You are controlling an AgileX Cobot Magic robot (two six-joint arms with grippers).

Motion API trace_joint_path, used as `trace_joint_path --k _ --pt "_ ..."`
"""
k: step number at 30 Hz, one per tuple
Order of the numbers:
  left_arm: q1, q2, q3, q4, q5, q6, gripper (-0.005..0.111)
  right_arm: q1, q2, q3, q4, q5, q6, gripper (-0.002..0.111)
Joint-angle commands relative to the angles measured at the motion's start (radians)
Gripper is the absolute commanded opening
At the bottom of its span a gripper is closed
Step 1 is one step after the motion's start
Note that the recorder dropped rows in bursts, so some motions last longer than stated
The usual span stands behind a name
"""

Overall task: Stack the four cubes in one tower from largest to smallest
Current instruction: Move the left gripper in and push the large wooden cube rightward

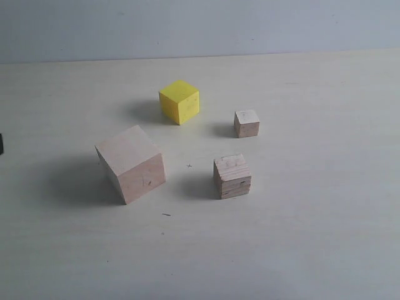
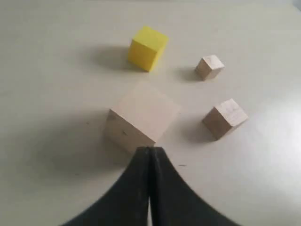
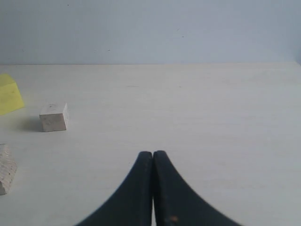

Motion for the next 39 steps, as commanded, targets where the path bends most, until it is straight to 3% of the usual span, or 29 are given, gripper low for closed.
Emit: trace_joint_path --k 1,13,24,39 --pt "-0.010 0.081 -0.007 -0.114 -0.027 0.043 0.000 -0.006 -0.007 0.005 0.002 -0.005 0.000 0.000" --pt "-0.010 0.116 -0.007 -0.116 -0.019 0.033 0.000 -0.006 -0.007 0.005 0.002 -0.005 0.000 0.000" --pt "-0.010 0.397 -0.002 -0.145 -0.005 0.031 0.000 -0.006 -0.007 0.005 0.002 -0.005 0.000 0.000" --pt "-0.010 0.745 -0.018 -0.255 -0.232 0.008 0.000 -0.006 -0.007 0.005 0.002 -0.007 0.000 0.000"
